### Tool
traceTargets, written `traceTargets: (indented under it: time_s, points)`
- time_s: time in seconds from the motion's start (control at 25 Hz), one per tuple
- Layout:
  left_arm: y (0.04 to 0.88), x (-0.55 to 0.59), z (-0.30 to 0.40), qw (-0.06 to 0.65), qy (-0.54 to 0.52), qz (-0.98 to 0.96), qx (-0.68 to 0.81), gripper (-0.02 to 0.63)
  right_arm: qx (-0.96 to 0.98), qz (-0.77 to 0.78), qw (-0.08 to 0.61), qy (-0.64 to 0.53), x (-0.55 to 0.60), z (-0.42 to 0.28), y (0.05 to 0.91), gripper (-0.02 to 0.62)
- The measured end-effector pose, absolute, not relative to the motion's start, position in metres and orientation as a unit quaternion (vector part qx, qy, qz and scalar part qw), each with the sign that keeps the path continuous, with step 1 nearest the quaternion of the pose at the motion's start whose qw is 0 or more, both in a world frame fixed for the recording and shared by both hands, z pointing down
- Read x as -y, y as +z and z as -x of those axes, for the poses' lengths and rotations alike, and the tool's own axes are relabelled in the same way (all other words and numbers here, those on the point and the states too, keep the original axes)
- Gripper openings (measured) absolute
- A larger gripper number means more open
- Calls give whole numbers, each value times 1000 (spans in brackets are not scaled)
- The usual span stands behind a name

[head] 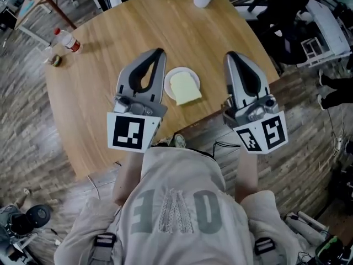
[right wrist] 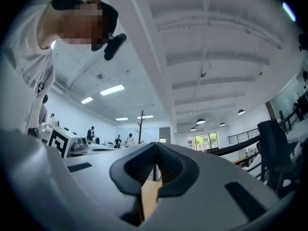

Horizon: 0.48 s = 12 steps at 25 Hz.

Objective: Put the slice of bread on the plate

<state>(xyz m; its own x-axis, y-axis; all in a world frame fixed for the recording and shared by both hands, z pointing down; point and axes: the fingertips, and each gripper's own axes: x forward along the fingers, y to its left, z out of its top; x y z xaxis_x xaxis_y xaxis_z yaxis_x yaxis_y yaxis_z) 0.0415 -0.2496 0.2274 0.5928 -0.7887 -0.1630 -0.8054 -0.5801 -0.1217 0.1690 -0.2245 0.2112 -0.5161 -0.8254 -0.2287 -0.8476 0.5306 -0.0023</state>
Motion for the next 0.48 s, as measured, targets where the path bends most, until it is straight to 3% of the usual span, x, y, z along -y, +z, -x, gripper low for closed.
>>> traceTargets:
  time_s: [0.08, 0.16, 0.48]
  points:
    - [223, 245, -45, 104, 45, 888, -445, 6, -842, 514, 157, 36, 210, -183, 212, 17]
    - [220, 242, -51, 116, 42, 889, -440, 7, -812, 558, 169, 25, 201, -194, 224, 17]
    - [213, 231, -72, 136, 34, 894, -426, 6, -763, 641, 37, 82, 191, -193, 256, 15]
